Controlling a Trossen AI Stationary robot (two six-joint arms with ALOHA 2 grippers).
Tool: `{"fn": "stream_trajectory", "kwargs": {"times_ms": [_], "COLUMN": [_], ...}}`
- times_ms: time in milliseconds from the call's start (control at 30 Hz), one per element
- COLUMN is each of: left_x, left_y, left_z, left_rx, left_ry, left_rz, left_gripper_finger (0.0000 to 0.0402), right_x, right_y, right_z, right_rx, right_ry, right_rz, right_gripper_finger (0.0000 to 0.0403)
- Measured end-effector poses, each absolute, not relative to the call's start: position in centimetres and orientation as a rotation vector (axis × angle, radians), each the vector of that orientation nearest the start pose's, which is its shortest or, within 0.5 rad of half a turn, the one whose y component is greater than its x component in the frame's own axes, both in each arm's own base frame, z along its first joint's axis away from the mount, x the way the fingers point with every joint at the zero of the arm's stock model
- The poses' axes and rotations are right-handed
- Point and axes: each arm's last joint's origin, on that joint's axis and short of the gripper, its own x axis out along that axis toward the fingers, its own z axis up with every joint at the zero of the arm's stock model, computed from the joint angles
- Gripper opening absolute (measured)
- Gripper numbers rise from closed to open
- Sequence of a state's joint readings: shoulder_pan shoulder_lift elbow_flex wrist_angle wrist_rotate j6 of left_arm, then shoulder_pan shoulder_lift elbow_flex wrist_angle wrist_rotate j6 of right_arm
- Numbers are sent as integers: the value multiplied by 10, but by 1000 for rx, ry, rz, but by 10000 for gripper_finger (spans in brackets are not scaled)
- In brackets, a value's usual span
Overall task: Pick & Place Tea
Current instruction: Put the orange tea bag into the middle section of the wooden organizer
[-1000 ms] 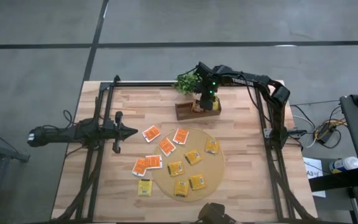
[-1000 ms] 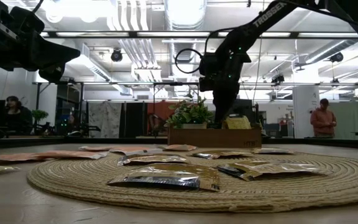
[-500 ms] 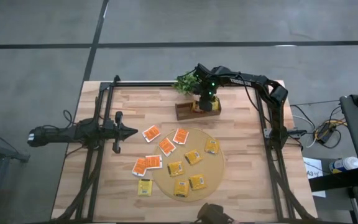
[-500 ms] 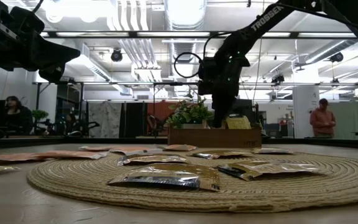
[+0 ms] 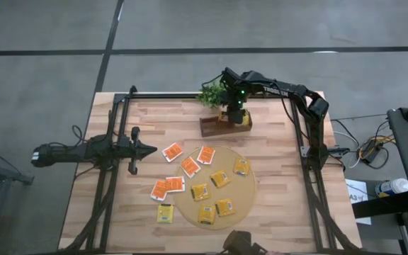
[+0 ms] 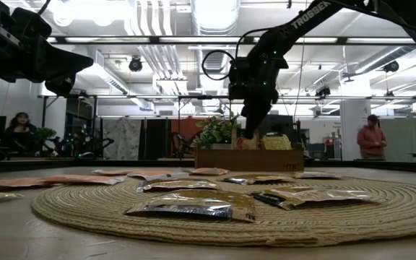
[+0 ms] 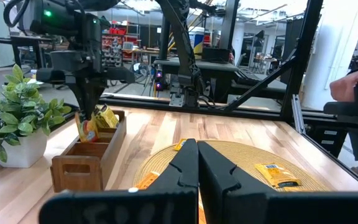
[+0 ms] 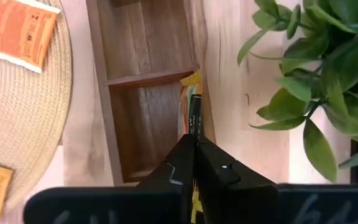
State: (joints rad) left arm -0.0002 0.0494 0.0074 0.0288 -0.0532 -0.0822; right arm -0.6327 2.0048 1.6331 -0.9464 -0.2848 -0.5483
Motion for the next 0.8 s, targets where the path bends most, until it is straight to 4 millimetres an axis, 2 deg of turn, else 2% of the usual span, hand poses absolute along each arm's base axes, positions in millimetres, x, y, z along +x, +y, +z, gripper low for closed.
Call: {"fn": "stream_trajectory", "kwargs": {"times_ms": [200, 367, 800], "left_x": [100, 100, 100], "left_y": [2, 1, 1], "left_z": [165, 165, 165], "left_rx": [-82, -82, -82], "left_ry": [11, 11, 11], "left_rz": [54, 53, 52], "left_gripper_finger": [0, 0, 0], "right_x": [331, 331, 335], "right_y": [-231, -232, -227], "right_z": [214, 213, 213], "right_rx": [36, -89, -133], "right_ry": [1212, 1248, 1222], "right_rz": [89, 98, 150], "right_gripper_finger": [8, 8, 8]}}
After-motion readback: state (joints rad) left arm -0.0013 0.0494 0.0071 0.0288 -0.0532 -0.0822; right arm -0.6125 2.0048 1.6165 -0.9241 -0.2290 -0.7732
